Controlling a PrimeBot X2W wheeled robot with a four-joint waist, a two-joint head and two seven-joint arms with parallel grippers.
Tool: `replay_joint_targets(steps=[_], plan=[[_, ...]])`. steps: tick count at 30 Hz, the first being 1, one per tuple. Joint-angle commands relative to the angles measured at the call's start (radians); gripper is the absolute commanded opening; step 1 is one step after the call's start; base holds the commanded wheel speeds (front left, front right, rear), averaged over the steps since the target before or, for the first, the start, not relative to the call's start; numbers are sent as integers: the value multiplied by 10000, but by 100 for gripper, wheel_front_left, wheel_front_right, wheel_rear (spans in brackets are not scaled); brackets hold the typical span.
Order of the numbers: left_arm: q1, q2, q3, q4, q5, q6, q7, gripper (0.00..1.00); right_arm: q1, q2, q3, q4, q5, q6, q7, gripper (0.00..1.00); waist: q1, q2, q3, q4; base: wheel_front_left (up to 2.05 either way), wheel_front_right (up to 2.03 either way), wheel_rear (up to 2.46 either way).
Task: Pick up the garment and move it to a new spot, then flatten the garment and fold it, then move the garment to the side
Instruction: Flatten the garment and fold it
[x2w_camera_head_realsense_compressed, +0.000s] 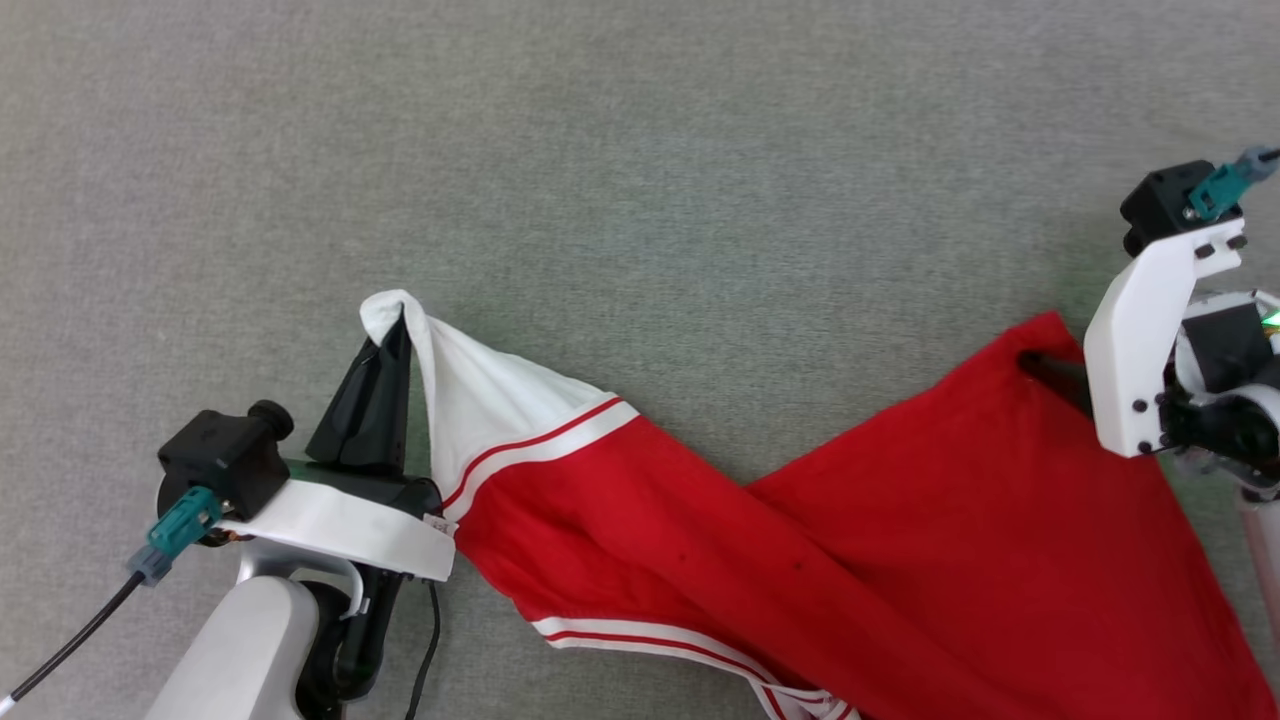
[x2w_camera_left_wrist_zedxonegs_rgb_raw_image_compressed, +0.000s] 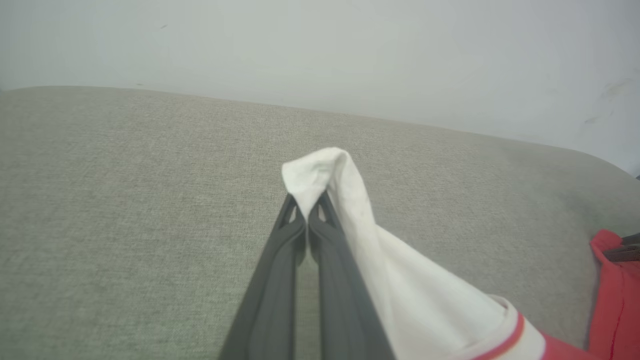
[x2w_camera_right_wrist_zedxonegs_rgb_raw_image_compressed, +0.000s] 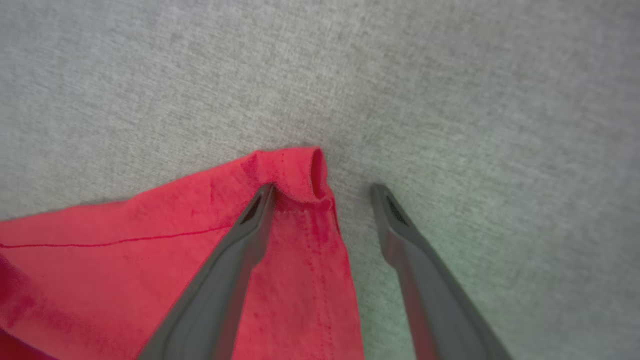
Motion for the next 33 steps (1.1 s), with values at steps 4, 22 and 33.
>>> replay_joint_targets(steps=[4, 22, 33], plan=[[-252, -153, -22, 229, 31, -121, -159, 0, 299, 232, 503, 777, 178, -2, 792, 100, -2, 0, 242, 284, 0, 0, 0], [-866, 462, 123, 999, 174, -356, 201, 0, -352, -67, 458, 616, -52, -4, -1206, 0, -2, 0, -1706, -189, 0, 0, 0], [-4265, 812, 294, 3423, 192, -761, 1212, 0, -1703, 162, 12, 2089, -710, -5, -3533, 0, -2, 0, -3201, -897, 0, 0, 0]])
